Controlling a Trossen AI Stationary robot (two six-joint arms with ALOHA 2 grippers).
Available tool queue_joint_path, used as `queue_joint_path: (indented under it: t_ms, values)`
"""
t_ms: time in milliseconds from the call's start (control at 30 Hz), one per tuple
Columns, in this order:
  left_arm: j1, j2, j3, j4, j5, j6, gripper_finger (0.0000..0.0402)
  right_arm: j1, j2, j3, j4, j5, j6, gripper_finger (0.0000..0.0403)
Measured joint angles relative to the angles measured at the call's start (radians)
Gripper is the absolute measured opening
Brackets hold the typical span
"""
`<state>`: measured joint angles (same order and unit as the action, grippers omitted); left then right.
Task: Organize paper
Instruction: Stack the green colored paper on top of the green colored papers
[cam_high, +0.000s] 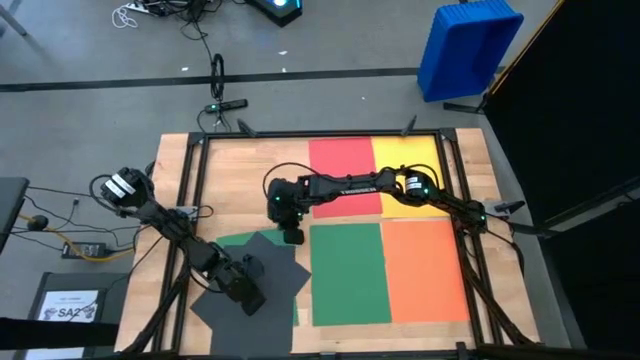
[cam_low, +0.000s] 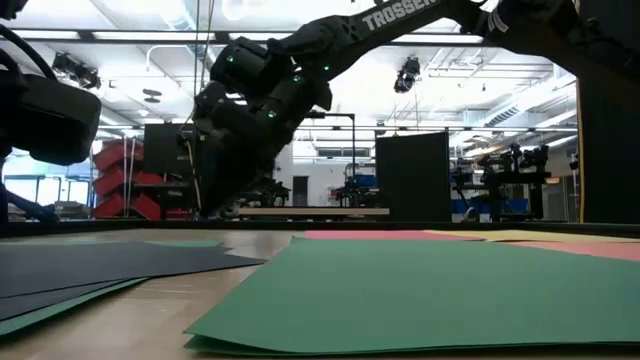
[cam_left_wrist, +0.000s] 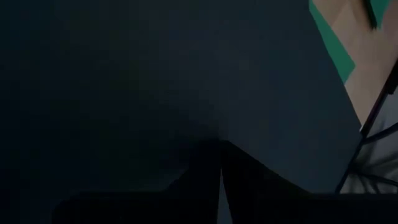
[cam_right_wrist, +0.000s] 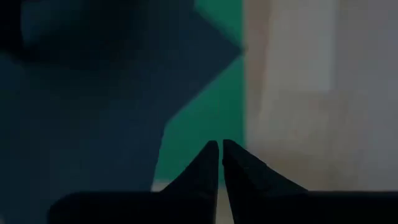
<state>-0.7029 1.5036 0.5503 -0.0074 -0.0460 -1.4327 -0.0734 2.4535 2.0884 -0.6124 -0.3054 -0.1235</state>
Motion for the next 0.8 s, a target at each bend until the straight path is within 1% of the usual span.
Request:
queue_joint_path:
  t_ms: [133, 267, 333, 400, 533, 667, 800]
  values:
    - [0.003, 0.0, 0.0, -0.004, -0.004, 0.021, 0.0, 0.028, 0.0, -0.001, -0.081, 0.004, -0.055, 0.0001]
    - [0.009, 0.0, -0.001, -0.003, -0.006, 0.04, 0.0, 0.05, 0.012, 0.0, -0.04, 0.018, -0.051, 0.0]
    - [0.012, 0.001, -0.001, -0.002, -0.009, 0.041, 0.0, 0.057, 0.018, -0.002, -0.048, 0.021, -0.033, 0.0]
    - [0.014, 0.001, -0.001, -0.001, -0.012, 0.043, 0.0, 0.061, 0.044, 0.002, -0.018, 0.021, -0.024, 0.0]
    - [0.014, 0.002, -0.003, 0.026, -0.014, 0.063, 0.0, 0.063, 0.065, 0.005, -0.032, 0.021, 0.028, 0.0]
    - [0.015, 0.003, -0.005, 0.037, -0.011, 0.067, 0.0, 0.05, 0.067, 0.005, -0.042, 0.051, 0.077, 0.0]
    - [0.016, 0.003, -0.005, 0.042, -0.015, 0.068, 0.0, 0.021, 0.067, 0.012, -0.054, 0.057, 0.116, 0.0]
